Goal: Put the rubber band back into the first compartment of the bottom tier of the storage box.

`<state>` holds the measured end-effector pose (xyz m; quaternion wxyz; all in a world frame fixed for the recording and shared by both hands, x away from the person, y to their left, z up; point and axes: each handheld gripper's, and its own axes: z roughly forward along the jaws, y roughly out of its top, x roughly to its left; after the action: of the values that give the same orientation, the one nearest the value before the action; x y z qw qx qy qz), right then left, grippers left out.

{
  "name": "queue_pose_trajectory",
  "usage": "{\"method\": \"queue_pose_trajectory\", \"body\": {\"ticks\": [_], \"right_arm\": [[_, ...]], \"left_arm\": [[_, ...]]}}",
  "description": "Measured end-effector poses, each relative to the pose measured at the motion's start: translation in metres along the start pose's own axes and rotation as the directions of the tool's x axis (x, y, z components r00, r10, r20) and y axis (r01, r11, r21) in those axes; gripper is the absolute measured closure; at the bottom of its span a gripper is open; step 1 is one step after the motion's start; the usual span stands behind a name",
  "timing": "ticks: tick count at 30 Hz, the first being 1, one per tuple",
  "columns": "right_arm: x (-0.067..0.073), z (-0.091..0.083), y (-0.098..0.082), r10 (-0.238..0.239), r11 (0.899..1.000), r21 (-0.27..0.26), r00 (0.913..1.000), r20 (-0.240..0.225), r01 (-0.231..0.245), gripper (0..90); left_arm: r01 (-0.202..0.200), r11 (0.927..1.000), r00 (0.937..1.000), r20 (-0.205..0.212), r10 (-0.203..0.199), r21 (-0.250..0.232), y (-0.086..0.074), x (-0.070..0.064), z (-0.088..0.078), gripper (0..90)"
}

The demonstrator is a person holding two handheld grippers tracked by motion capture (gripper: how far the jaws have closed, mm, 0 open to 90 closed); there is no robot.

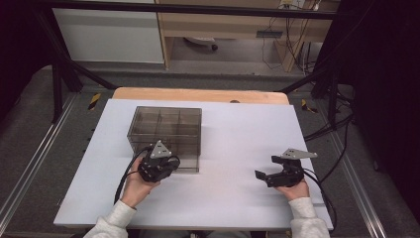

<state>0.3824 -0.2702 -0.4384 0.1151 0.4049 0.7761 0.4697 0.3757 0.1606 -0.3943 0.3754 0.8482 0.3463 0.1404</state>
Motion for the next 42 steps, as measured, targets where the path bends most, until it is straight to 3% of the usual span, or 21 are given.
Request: {"method": "queue_pose_trajectory", "body": {"ticks": [42], "right_arm": [[0.0,0.0,0.0,0.0,1.0,0.001,1.0,0.001,0.0,0.2]], "left_arm": [[0.051,0.9987,0.9968,-0.06,-0.052,-0.009,-0.019,0.026,-0.023,86.7]]}}
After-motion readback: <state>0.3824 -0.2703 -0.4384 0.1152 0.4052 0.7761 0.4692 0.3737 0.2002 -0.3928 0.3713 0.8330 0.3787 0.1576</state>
